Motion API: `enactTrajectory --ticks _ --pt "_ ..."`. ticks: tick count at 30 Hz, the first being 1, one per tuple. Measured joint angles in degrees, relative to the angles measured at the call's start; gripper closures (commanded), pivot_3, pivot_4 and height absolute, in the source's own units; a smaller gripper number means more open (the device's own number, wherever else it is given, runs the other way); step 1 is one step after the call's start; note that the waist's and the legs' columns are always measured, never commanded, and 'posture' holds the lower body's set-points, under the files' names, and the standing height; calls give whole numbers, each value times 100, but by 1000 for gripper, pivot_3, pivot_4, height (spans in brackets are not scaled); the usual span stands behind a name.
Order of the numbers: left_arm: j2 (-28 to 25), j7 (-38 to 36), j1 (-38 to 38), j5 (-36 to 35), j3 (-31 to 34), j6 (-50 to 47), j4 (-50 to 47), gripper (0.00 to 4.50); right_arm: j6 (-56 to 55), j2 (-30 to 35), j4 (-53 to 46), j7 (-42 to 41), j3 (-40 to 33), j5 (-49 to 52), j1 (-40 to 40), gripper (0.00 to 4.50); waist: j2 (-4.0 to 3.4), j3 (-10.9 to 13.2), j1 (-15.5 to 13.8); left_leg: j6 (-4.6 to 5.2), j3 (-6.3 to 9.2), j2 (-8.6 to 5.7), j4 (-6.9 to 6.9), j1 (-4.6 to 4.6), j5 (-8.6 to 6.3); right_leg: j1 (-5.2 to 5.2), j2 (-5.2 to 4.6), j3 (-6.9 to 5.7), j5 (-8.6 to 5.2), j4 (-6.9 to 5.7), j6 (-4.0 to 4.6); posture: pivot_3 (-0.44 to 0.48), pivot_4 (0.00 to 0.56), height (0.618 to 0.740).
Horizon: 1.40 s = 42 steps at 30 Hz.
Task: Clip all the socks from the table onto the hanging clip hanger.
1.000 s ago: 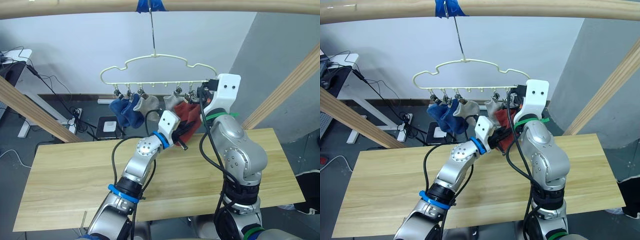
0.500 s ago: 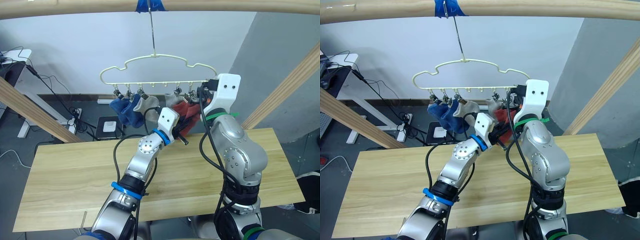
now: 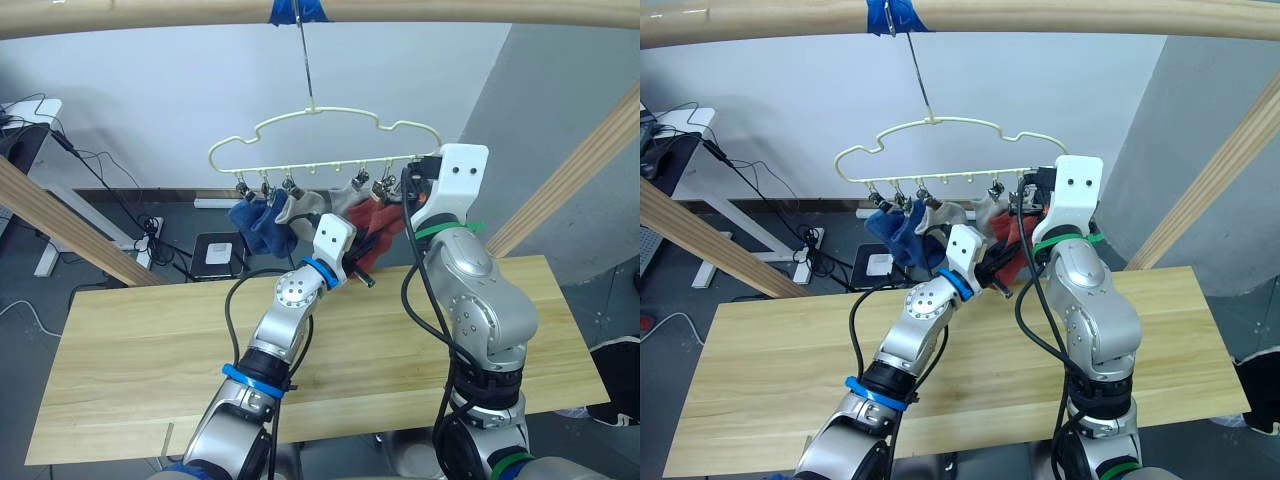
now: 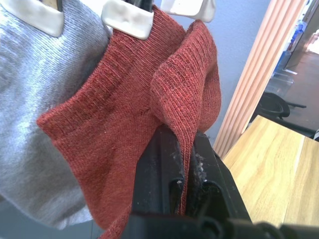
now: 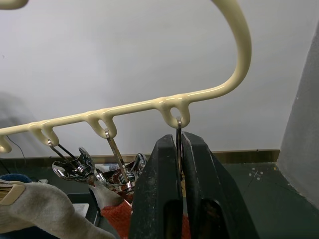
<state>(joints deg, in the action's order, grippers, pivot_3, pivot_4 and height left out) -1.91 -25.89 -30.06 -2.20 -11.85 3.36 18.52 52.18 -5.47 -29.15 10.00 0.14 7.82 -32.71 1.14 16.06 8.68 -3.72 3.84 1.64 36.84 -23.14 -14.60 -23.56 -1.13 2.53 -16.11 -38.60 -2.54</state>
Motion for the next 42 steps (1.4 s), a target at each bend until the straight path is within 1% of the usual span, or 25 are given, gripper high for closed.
enactTrajectory --ticks 18,21,24,29,31,33,34,37,38,39,42 --pt "179 117 -60 -2 16 -2 0 4488 57 -87 0 3 44 3 25 4500 0 0 21 0 0 -1 2 0 0 0 0 0 0 -2 0 -289 276 740" --pt "179 133 -60 -2 41 -3 0 4500 60 -143 0 21 0 1 40 3753 0 0 21 0 1 0 2 -1 0 0 0 0 0 -2 0 -281 276 740" --pt "179 137 -61 -2 45 -3 0 4500 58 -142 0 29 -70 -8 64 2597 0 0 24 0 0 0 2 -1 0 0 0 1 0 -2 0 -281 276 740" --pt "179 146 -68 5 45 -2 19 4500 60 -121 0 31 -140 -9 62 1036 0 0 64 0 0 0 2 -1 0 0 0 0 0 -2 0 -285 275 740" --pt "177 103 -78 5 31 9 23 4500 77 -118 -5 17 -172 4 62 1036 0 0 78 0 -1 0 2 -1 0 0 0 1 0 -2 0 -285 275 740" --pt "170 58 -84 10 13 -16 22 3970 104 -101 -52 4 -225 10 63 1011 0 0 82 0 0 0 1 0 0 0 0 0 0 -3 0 -284 274 740" --pt "163 -6 -83 -7 8 -58 16 3804 124 -83 -98 -7 -235 19 63 1011 0 0 84 0 0 0 2 0 0 0 1 0 0 -3 0 -284 274 740" --pt "120 -229 -75 -82 -12 -188 -20 2954 209 -34 -222 -92 -268 51 70 1011 0 0 89 0 -1 -1 2 0 0 0 1 1 0 -3 0 -281 272 740" --pt "73 -298 -55 -100 -19 -220 -47 2664 232 -14 -255 -147 -288 74 78 1011 0 0 94 0 -1 0 2 0 0 0 1 1 0 -4 0 -281 272 740" --pt "51 -330 -42 -103 -19 -235 -71 2490 239 1 -271 -168 -290 83 84 1011 0 0 95 0 0 0 2 0 0 0 1 1 0 -3 0 -273 268 740" --pt "-146 -632 97 -243 -13 -484 -349 1638 357 211 -428 -418 -345 260 204 1011 0 0 95 0 1 0 1 0 0 0 1 0 0 -4 0 -266 265 740"
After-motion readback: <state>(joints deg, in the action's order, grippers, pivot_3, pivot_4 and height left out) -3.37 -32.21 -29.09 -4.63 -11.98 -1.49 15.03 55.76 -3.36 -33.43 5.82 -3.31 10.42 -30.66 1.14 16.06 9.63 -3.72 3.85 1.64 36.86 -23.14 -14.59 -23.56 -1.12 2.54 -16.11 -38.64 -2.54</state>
